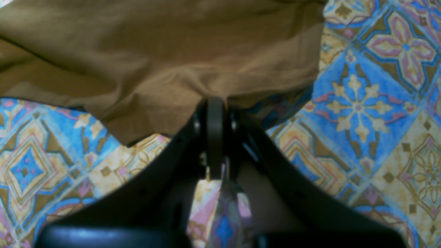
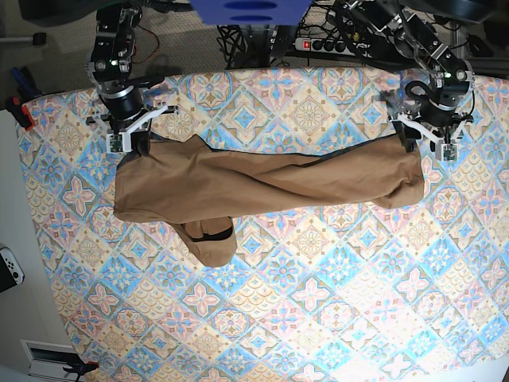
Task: Layout the t-shirt on the table in an organized manner, then fold the t-shirt properly
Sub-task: 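Regrasp the shirt edge with the right gripper and adjust the left grip, then lift the shirt with both grippers and swing it away from the robot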
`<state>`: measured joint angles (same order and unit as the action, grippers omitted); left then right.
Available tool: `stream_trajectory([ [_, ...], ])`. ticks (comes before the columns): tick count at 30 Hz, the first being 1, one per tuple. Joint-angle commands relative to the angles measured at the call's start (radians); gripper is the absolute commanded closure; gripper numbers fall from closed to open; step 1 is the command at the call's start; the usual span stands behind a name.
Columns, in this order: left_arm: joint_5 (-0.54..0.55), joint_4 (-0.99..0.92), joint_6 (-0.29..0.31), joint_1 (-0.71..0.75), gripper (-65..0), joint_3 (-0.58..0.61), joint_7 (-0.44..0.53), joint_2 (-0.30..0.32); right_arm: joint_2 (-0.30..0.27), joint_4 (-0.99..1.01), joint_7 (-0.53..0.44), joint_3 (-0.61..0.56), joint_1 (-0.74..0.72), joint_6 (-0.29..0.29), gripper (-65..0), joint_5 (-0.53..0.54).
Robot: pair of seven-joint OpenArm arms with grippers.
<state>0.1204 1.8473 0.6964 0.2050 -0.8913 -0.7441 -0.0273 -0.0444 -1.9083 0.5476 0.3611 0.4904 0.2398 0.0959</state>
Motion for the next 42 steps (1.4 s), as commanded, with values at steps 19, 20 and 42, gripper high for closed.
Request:
stream_trajectory([
  [19,0.009,-0.104,0.002,-0.029,-32.5,0.122,0.016,0.077,-0.004,-0.021,-0.027,0.003,-0.002,0.0,0.0,0.006],
  [20,0.009,-0.105,0.002,-0.029,-32.5,0.122,0.016,0.077,-0.004,-0.021,-0.027,0.003,-0.002,0.0,0.0,0.006],
  [42,-0.098,-0.034,0.002,-0.022,0.0,0.191,-0.042,0.057,-0.004,-0.029,-0.031,0.006,0.018,0.0,0.0,0.006],
])
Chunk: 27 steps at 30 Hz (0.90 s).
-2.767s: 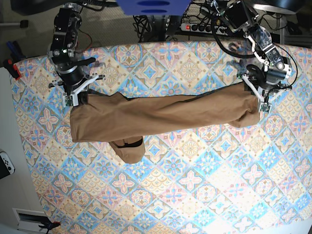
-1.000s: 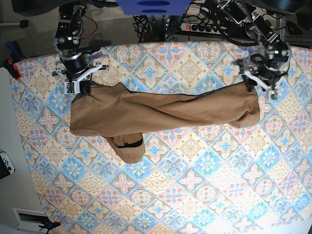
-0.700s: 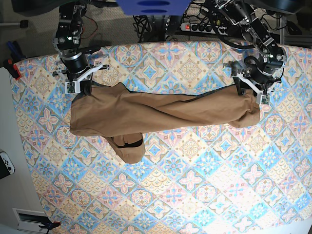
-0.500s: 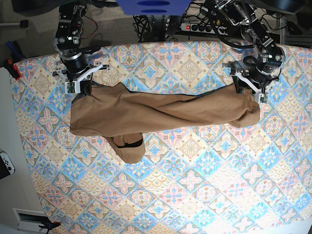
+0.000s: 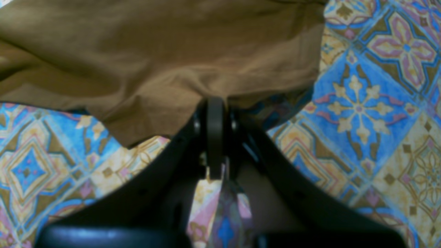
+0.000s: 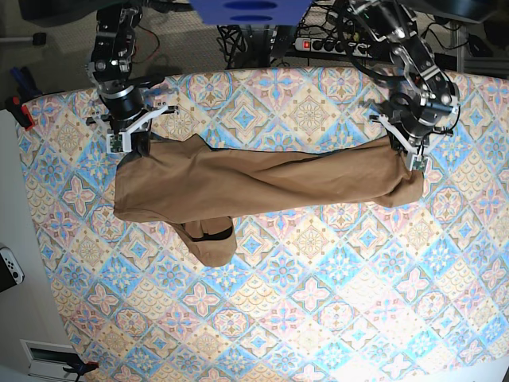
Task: Layout the t-shirt on the table in an organized manner, then fold the t-shirt properly
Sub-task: 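Lift the shirt with both grippers and swing it away from the robot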
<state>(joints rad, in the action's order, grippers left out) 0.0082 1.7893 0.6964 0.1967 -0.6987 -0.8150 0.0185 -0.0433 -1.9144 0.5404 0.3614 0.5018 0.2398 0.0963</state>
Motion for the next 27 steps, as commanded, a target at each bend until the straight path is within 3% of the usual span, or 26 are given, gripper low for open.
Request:
stream_trajectory([
  [1,0.014,0.083,0.002,-0.01,0.0,-0.006,0.009,-0.001,-0.005,-0.023,-0.026,0.018,0.028,0.0,0.0,0.006],
  [6,0.014,0.278,0.002,-0.024,0.0,-0.034,-0.082,-0.055,-0.002,-0.035,-0.059,0.055,0.042,0.0,0.0,0.009],
  [11,0.014,0.289,0.002,-0.107,0.0,-0.04,-0.183,-0.05,-0.002,-0.036,-0.105,0.06,0.014,0.0,0.0,0.007],
  [19,0.006,0.291,0.002,-0.273,0.0,-0.039,-0.363,-0.047,-0.002,-0.035,-0.099,0.061,-0.108,0.0,0.0,0.006],
  [27,0.002,0.286,0.002,-0.486,0.0,-0.02,-0.556,0.025,-0.01,-0.035,0.136,0.123,-0.365,0.0,0.0,0.004],
])
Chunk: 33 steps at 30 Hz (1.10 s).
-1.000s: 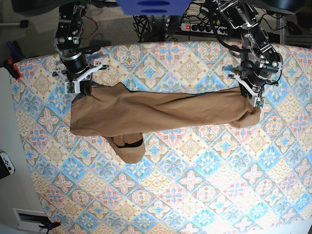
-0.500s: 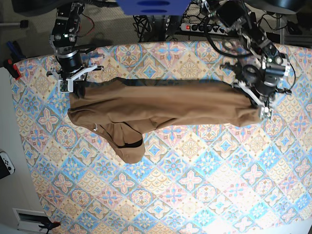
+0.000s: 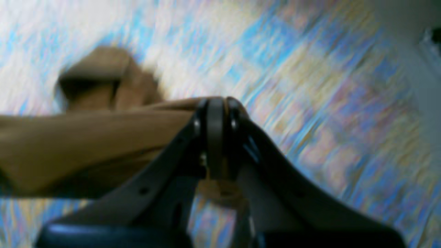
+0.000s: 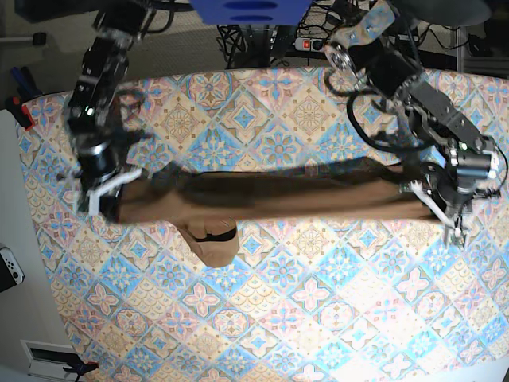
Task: Layout the t-shirt on the table in an organized manner, then fold the t-shirt properly
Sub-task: 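Lift the shirt with both grippers and swing it away from the robot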
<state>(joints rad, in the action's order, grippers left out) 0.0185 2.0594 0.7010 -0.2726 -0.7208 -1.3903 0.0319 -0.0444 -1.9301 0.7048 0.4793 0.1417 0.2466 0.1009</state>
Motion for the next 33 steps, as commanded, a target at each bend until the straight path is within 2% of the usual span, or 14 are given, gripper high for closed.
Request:
stream_trajectory([
  [1,-0.01,0.016,-0.003,-0.041,0.0,0.002,-0.001,0.02,-0.01,-0.019,-0.007,0.008,-0.044,-0.006,0.0,0.0],
  [6,-0.044,0.016,-0.003,-0.132,0.0,0.003,-0.006,0.024,-0.05,-0.018,0.095,0.006,-0.144,-0.006,0.0,0.0],
  [12,-0.032,0.022,-0.003,-0.135,0.0,-0.001,-0.006,0.05,-0.05,-0.025,0.108,0.011,-0.149,-0.006,0.0,0.0],
  [14,-0.032,0.023,-0.003,-0.11,0.0,-0.004,-0.006,0.05,-0.05,-0.029,0.085,0.023,-0.127,-0.006,0.0,0.0],
  [20,-0.028,0.059,-0.003,-0.035,0.0,-0.006,-0.006,0.052,-0.044,-0.045,-0.099,0.062,-0.024,-0.006,0.0,0.003],
  [26,-0.004,0.066,-0.003,-0.018,0.0,-0.061,-0.006,0.053,-0.044,-0.048,-0.142,0.083,-0.007,-0.006,0.0,0.013],
  [28,0.031,0.066,-0.003,-0.018,0.0,-0.09,-0.006,0.086,-0.045,-0.048,-0.153,0.097,-0.04,-0.006,0.0,0.032],
  [33,0.143,0.066,-0.003,-0.026,0.0,-0.105,-0.006,0.116,-0.068,-0.047,-0.15,0.097,-0.167,-0.006,0.0,0.033],
])
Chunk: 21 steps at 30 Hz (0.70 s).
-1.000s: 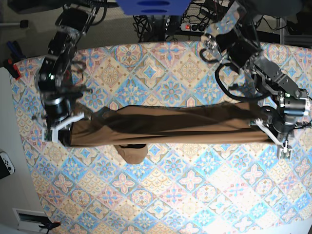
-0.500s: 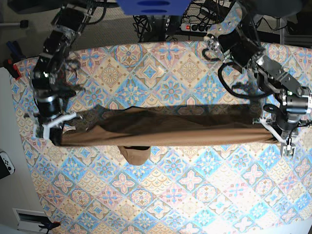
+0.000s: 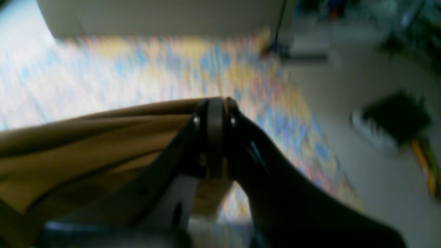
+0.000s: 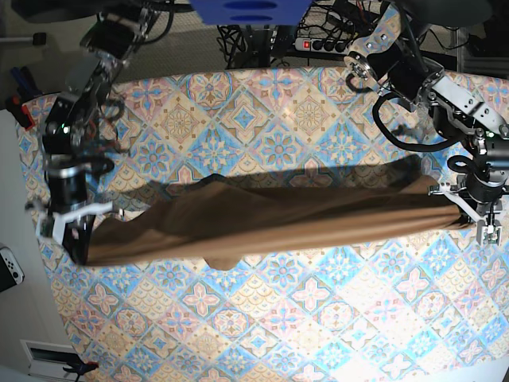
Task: Layout the t-shirt on the table in an organized manner, then fold the t-shirt properly
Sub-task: 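Lift the shirt with both grippers and swing it away from the robot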
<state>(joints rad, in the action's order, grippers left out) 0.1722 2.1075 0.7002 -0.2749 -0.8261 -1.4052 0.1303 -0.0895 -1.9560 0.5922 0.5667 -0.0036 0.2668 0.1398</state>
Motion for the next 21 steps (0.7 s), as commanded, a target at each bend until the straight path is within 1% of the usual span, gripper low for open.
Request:
stream_trajectory([
  [1,0.003,0.018,-0.002,-0.025,0.0,0.0,0.009,0.018,-0.033,-0.021,-0.024,0.008,-0.049,-0.027,0.0,-0.006],
  [3,0.014,0.018,-0.002,-0.057,0.0,0.004,0.009,0.018,-0.056,-0.021,0.038,-0.014,-0.144,-0.027,0.0,-0.006],
  [6,0.02,0.018,-0.002,-0.12,0.0,0.004,0.009,0.018,-0.102,-0.021,0.168,-0.057,-0.276,-0.027,0.0,-0.004],
  [7,0.02,0.018,-0.002,-0.146,0.0,0.004,0.009,0.018,-0.109,-0.021,0.211,-0.067,-0.322,-0.027,0.0,-0.004],
  [11,0.022,0.02,-0.002,-0.238,0.0,0.006,0.009,0.027,-0.112,-0.021,0.372,-0.084,-0.482,-0.027,0.0,-0.004],
  [13,0.023,0.02,-0.002,-0.289,0.0,0.006,0.009,0.052,-0.112,-0.021,0.435,-0.093,-0.542,-0.027,0.0,-0.004],
  [16,0.023,0.02,-0.002,-0.357,0.0,0.006,0.009,0.067,-0.111,-0.021,0.492,-0.098,-0.622,-0.027,0.0,-0.004],
  [19,0.023,0.02,-0.002,-0.372,0.0,0.006,0.009,0.102,-0.106,-0.021,0.503,-0.101,-0.649,-0.027,0.0,-0.002],
  [21,0.023,0.02,-0.002,-0.366,0.0,0.004,0.009,0.108,-0.106,-0.021,0.503,-0.099,-0.646,-0.027,0.0,-0.002],
])
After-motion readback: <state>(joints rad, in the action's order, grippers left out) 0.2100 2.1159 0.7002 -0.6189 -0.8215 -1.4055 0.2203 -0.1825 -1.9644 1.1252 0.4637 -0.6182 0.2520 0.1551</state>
